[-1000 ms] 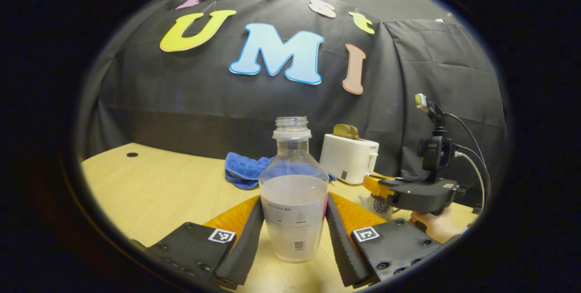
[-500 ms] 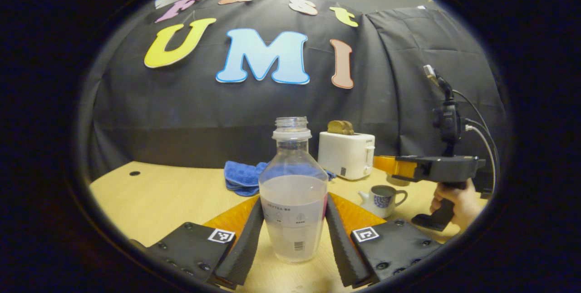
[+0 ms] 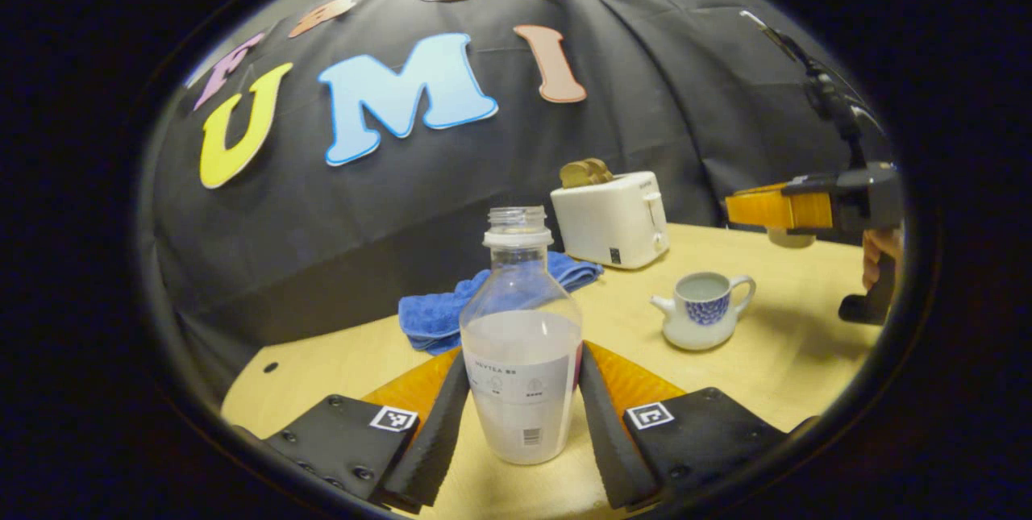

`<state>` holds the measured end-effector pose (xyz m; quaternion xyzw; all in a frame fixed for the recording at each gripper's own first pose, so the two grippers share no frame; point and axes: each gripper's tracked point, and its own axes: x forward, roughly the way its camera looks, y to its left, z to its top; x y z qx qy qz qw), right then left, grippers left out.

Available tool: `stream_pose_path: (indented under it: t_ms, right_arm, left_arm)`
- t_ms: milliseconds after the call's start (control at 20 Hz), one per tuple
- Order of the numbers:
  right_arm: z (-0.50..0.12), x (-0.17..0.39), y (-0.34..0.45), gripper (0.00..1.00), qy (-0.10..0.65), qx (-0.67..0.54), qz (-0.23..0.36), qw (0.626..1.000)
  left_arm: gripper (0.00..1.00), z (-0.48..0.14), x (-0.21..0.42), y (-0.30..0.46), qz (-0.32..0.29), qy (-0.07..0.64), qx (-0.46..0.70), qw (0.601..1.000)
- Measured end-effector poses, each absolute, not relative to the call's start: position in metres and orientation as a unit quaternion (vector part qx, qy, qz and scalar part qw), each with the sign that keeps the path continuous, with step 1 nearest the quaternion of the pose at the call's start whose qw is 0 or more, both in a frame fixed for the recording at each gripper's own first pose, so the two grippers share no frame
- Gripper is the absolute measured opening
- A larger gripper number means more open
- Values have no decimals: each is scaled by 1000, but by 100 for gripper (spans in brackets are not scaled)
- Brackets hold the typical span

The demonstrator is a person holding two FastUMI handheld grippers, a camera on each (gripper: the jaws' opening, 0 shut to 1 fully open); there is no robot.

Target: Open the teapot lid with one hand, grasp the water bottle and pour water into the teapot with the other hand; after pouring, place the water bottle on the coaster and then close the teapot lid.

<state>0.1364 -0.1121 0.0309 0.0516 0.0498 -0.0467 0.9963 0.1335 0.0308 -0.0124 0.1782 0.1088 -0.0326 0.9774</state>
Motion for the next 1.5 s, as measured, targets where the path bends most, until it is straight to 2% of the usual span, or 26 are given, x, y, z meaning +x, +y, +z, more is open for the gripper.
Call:
stream_pose_path:
  t_ms: [500,1000,1500]
  right_arm:
    - [38,121,-140,12,34,54,-81,995]
    - [59,106,-156,12,-2,83,-96,992]
    - [63,102,-158,12,-13,94,-100,990]
  left_arm:
    - [84,-20,182,15,-60,134,410,900]
    - [84,-21,190,-15,-96,141,626,761]
    - [85,-14,174,-40,-135,155,736,646]
